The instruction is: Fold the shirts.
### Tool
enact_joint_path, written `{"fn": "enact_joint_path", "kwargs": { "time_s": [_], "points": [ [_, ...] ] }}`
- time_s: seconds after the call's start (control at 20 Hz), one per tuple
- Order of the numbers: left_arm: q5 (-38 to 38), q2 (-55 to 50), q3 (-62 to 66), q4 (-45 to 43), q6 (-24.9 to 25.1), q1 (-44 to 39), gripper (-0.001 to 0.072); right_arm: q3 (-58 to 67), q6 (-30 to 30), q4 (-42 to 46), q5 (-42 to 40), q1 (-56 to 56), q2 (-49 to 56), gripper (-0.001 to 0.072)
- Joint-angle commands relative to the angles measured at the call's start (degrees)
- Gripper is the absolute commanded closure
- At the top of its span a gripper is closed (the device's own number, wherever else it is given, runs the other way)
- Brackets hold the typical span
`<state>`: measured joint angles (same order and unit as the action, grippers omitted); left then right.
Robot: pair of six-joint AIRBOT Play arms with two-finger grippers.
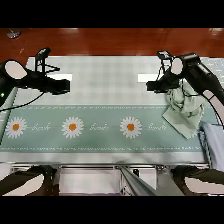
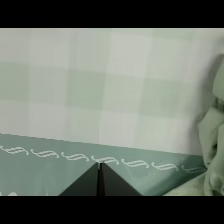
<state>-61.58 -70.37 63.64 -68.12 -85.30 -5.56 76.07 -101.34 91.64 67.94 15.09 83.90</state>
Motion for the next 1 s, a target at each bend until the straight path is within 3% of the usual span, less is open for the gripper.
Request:
{"fn": "enact_joint_path", "kwargs": {
  "time_s": [0.0, 0.25, 0.45, 0.5, 0.55, 0.6, 0.65, 0.75, 0.85, 0.95],
  "points": [
    [0.02, 0.00, -0.02, 0.00, 0.02, 0.07, 0.0688, 0.00, -0.02, 0.00, 0.00, 0.02, 0.04, 0.0690],
    [0.35, -0.07, -0.02, 0.04, 0.02, 0.07, 0.0688, 0.00, -0.02, -0.04, -0.22, 0.02, 0.04, 0.0690],
    [5.25, -1.07, -0.07, 0.07, 0.02, 0.07, 0.0688, 0.00, 0.00, 2.38, -5.57, 0.00, 0.04, 0.0676],
    [7.56, -1.73, -0.04, 0.09, 0.00, 0.07, 0.0679, 0.00, -1.11, 5.29, -7.04, 0.00, 0.04, 0.0487],
    [9.33, -2.36, -0.04, 0.07, 0.00, 0.07, 0.0513, 0.00, -2.71, 8.79, -7.30, 0.00, 0.04, 0.0071],
    [10.75, -3.15, -0.04, 0.00, 0.04, 0.07, 0.0053, 0.00, -3.54, 13.73, -7.21, -0.07, 0.04, 0.0083],
    [11.54, -3.82, -0.02, -0.11, 0.07, 0.13, 0.0004, 0.26, -5.01, 18.75, -6.25, -0.63, 0.04, 0.0083],
    [11.67, -4.76, -0.02, -1.07, 0.09, 0.57, 0.0005, 1.40, -8.61, 25.79, -2.03, -4.00, 0.02, 0.0083],
    [11.72, -5.40, -0.04, -2.95, 0.09, 0.74, 0.0005, 1.44, -9.44, 25.88, 3.02, -9.97, 0.11, 0.0084],
    [12.35, -5.90, -0.04, -3.28, 0.20, 0.79, 0.0006, -0.66, -10.03, 19.61, 4.68, -16.94, 0.11, 0.0085]
  ]
}}
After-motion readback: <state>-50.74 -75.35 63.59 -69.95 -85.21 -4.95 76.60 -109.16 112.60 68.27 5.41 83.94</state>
